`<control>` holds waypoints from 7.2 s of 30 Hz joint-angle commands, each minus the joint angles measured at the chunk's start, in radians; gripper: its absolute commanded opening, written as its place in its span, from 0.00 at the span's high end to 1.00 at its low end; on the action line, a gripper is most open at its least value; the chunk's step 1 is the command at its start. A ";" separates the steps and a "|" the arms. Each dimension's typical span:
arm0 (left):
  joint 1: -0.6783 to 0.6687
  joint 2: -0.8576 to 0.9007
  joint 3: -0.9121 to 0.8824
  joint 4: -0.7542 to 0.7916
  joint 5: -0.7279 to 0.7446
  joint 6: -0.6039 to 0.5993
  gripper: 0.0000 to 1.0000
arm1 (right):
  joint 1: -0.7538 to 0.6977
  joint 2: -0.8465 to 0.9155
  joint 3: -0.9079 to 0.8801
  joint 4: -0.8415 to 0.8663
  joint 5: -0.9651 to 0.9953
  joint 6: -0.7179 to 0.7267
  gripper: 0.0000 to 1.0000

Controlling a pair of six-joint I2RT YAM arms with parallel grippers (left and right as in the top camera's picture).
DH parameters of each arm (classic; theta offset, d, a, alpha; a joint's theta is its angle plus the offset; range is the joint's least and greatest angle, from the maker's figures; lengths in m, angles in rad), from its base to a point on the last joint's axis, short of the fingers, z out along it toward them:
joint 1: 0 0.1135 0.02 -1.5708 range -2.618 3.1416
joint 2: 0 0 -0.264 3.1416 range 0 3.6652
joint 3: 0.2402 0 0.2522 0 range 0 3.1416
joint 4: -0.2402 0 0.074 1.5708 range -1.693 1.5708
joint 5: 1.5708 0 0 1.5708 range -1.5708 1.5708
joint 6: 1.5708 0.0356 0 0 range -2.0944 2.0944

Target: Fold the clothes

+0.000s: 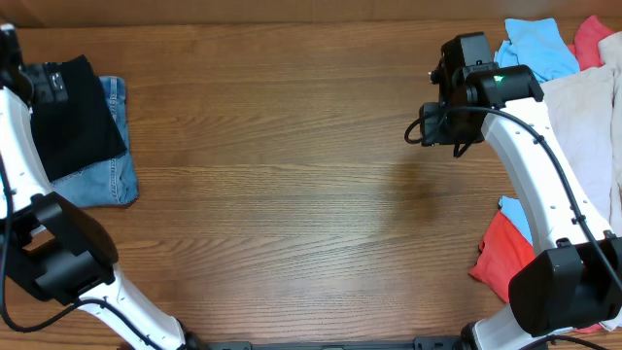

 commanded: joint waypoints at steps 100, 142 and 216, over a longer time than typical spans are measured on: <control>-0.575 -1.439 -0.885 -0.505 -0.171 -0.394 0.00 | -0.045 -1.614 -1.386 0.916 -0.113 0.136 0.00; -0.575 -1.439 -0.885 -0.505 -0.171 -0.395 0.00 | -0.039 -1.741 -1.608 1.139 -0.128 -0.013 0.00; -0.519 -2.068 -2.015 0.726 0.100 -0.211 0.00 | -0.039 -1.741 -1.608 1.139 -0.128 -0.013 0.00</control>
